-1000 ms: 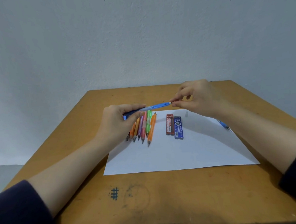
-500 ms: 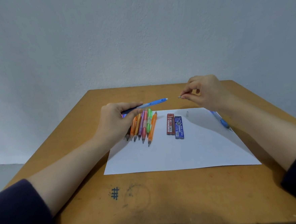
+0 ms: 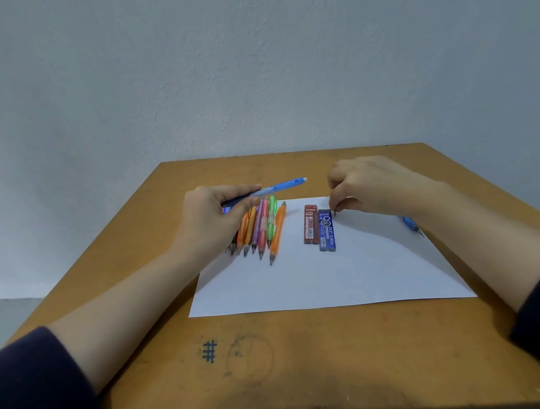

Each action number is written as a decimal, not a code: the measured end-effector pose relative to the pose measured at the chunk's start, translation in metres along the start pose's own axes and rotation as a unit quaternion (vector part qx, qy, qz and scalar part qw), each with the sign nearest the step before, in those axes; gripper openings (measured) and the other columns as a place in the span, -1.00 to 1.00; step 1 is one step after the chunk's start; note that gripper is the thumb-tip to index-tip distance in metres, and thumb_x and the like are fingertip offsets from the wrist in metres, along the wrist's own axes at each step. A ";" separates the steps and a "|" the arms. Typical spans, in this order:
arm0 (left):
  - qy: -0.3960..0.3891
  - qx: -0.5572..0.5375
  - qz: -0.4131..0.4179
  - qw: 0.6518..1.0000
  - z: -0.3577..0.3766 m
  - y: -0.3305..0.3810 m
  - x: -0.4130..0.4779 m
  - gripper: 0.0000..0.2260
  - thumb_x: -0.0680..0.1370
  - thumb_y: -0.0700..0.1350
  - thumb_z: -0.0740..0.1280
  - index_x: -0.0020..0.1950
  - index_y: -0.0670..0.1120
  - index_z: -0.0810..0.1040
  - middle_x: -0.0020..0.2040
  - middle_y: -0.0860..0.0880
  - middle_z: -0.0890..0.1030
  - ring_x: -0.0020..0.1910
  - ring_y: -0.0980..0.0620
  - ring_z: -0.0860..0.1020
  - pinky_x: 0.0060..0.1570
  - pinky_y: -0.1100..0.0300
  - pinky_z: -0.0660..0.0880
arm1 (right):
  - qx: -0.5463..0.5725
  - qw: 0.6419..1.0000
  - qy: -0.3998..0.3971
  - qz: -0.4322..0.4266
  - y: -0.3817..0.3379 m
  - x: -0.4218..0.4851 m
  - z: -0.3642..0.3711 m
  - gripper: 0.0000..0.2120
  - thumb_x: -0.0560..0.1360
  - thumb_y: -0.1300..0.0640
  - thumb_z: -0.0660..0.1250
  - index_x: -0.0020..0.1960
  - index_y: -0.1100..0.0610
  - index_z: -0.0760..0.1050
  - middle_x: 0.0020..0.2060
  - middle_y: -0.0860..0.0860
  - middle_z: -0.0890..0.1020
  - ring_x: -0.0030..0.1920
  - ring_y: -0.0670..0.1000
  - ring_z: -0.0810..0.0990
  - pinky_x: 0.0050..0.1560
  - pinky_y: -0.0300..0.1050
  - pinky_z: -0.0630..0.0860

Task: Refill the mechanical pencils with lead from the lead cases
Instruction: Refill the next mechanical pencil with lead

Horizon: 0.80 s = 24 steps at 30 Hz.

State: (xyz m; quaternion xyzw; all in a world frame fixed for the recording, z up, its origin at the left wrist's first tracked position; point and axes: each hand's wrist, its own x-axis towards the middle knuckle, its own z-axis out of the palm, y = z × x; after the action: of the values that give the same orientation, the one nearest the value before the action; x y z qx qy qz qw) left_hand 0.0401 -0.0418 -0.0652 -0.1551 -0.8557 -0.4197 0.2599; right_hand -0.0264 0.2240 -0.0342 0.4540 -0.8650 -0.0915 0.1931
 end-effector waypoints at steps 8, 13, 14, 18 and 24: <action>-0.007 0.006 -0.002 1.000 0.000 0.001 0.000 -0.76 0.52 -0.12 0.38 0.18 -0.04 0.62 -0.04 0.17 0.60 -0.02 0.31 0.57 -0.12 0.50 0.47 | -0.014 1.000 0.004 0.004 -0.006 0.002 -0.001 -0.88 0.30 0.21 0.55 -0.21 0.04 0.68 -0.30 0.00 0.58 -0.22 0.09 0.57 -0.39 -0.14 0.39; -0.004 0.009 -0.006 1.000 0.000 0.001 0.000 -0.76 0.52 -0.11 0.38 0.19 -0.01 0.62 -0.05 0.20 0.59 -0.04 0.35 0.56 -0.14 0.51 0.47 | -0.003 0.998 0.053 0.036 -0.004 0.002 0.000 -0.86 0.27 0.26 0.56 -0.22 0.08 0.69 -0.33 -0.01 0.59 -0.28 0.09 0.58 -0.39 -0.21 0.32; -0.005 0.008 -0.005 1.000 -0.001 0.001 0.000 -0.76 0.52 -0.11 0.38 0.19 -0.01 0.61 -0.05 0.21 0.59 -0.04 0.37 0.55 -0.14 0.51 0.47 | 0.006 0.997 0.066 0.050 -0.004 0.001 0.000 -0.87 0.29 0.27 0.55 -0.20 0.09 0.69 -0.32 0.01 0.60 -0.28 0.10 0.59 -0.38 -0.22 0.32; 0.002 0.002 -0.001 1.000 -0.001 0.002 -0.001 -0.75 0.53 -0.11 0.37 0.20 0.00 0.60 -0.05 0.24 0.58 -0.03 0.40 0.54 -0.11 0.51 0.47 | 0.109 0.977 0.117 0.139 -0.012 0.006 -0.006 -0.89 0.43 0.26 0.43 -0.06 0.17 0.69 -0.21 0.07 0.63 -0.19 0.08 0.57 -0.23 -0.20 0.42; 0.032 -0.019 0.018 0.999 0.000 0.006 -0.004 -0.76 0.52 -0.12 0.38 0.17 0.08 0.57 -0.06 0.25 0.60 0.01 0.28 0.58 -0.06 0.43 0.50 | 0.397 0.842 0.189 0.311 -0.050 0.021 -0.016 -0.78 0.48 0.25 0.39 0.12 0.18 0.62 -0.21 -0.03 0.66 -0.24 -0.11 0.59 -0.06 -0.31 0.50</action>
State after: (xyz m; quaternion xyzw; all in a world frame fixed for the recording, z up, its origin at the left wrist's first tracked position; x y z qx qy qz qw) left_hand 0.0462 -0.0388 -0.0634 -0.1620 -0.8361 -0.4355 0.2917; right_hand 0.0073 0.1786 -0.0317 0.2078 -0.8695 0.4127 0.1744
